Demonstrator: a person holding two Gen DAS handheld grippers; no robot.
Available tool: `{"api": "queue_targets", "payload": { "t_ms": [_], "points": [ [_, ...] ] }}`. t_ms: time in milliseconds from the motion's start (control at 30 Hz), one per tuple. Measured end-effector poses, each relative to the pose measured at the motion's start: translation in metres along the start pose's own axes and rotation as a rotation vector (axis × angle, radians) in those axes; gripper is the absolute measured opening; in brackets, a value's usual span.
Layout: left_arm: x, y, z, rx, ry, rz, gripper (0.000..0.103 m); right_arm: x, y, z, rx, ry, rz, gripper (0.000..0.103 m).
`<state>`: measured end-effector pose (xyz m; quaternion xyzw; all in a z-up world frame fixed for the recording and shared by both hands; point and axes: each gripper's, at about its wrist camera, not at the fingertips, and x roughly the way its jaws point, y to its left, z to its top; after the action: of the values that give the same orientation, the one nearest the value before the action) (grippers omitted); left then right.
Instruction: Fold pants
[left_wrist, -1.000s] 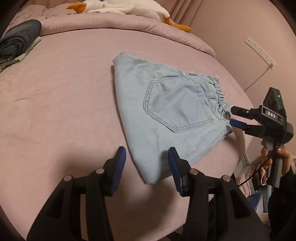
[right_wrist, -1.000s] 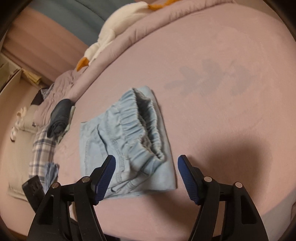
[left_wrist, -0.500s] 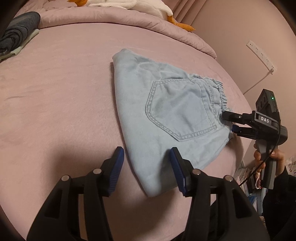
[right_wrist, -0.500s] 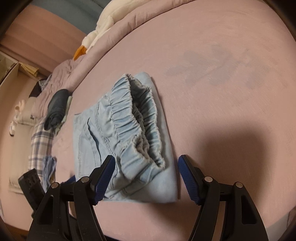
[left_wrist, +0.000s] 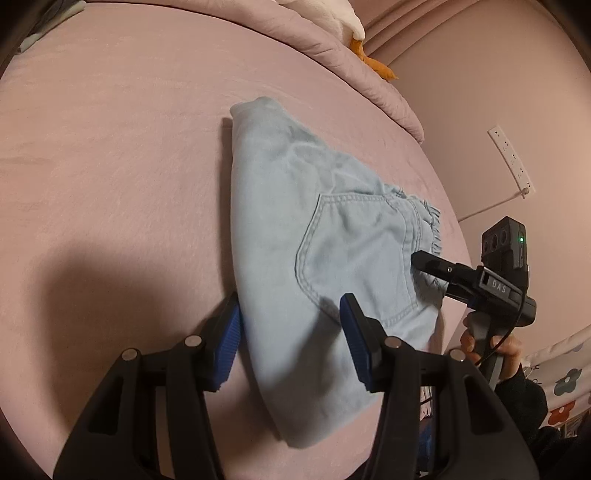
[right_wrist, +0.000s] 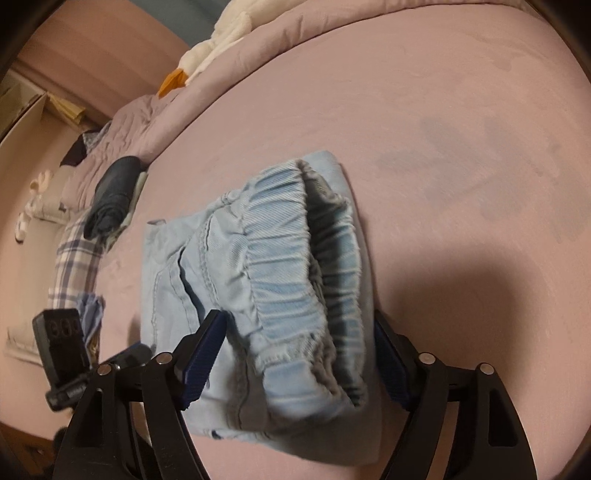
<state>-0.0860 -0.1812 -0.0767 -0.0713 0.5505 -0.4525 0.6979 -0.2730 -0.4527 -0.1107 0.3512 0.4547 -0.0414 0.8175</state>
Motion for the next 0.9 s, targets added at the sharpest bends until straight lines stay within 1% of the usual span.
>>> {"api": "queue_targets", "payload": {
  "t_ms": [300,900],
  "points": [
    [0.008,-0.005,0.009,0.025,0.012,0.000,0.052,0.005,0.004,0.007,-0.046,0.000,0.004,0.084],
    [0.012,-0.009,0.010,0.046,0.016,0.001,0.053,0.013,0.012,0.017,-0.117,-0.004,-0.017,0.088]
  ]
}}
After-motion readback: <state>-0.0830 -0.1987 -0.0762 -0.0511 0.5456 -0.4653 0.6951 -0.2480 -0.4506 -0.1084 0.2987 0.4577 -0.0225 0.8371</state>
